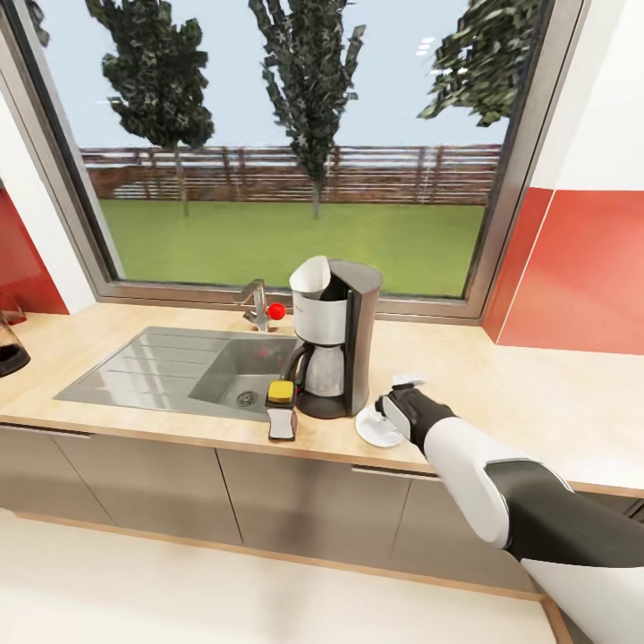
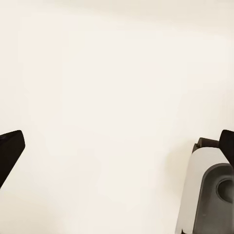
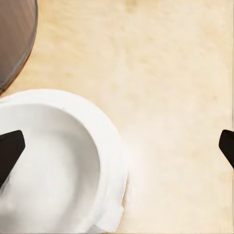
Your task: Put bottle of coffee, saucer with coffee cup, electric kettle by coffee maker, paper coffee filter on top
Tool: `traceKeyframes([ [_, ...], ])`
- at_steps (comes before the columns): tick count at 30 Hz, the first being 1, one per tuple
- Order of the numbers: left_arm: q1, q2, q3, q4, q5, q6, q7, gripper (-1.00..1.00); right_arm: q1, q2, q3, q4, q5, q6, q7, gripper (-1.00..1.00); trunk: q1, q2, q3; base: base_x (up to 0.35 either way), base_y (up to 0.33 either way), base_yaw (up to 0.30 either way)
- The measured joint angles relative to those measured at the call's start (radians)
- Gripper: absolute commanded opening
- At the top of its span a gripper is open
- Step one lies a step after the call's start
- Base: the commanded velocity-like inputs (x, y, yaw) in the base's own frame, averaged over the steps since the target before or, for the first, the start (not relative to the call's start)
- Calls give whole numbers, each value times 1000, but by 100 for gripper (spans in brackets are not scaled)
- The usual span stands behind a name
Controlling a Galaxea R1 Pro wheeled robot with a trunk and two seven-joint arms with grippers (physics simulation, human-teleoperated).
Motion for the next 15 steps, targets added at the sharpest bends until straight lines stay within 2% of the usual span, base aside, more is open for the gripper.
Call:
traceKeyframes([
  [6,0,0,0,0,0,0,0,100,0,0,1,-165,1,9,1,100,0,0,0,0,0,0],
  [15,0,0,0,0,0,0,0,100,0,0,-1,-202,1,52,1,100,0,0,0,0,0,0],
])
